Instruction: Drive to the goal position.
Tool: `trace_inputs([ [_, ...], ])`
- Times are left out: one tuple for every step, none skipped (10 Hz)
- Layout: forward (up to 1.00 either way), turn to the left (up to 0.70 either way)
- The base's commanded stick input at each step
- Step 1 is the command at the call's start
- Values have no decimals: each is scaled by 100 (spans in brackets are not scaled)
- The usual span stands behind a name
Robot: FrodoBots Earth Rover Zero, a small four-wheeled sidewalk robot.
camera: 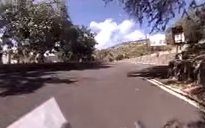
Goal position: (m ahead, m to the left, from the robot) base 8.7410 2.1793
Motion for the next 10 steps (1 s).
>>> trace_inputs([
  [50,-50],
  [50,-50],
  [50,-50],
  [50,-50],
  [50,-50],
  [50,-50],
  [50,-50],
  [50,-50],
  [50,-50],
  [50,-50],
])
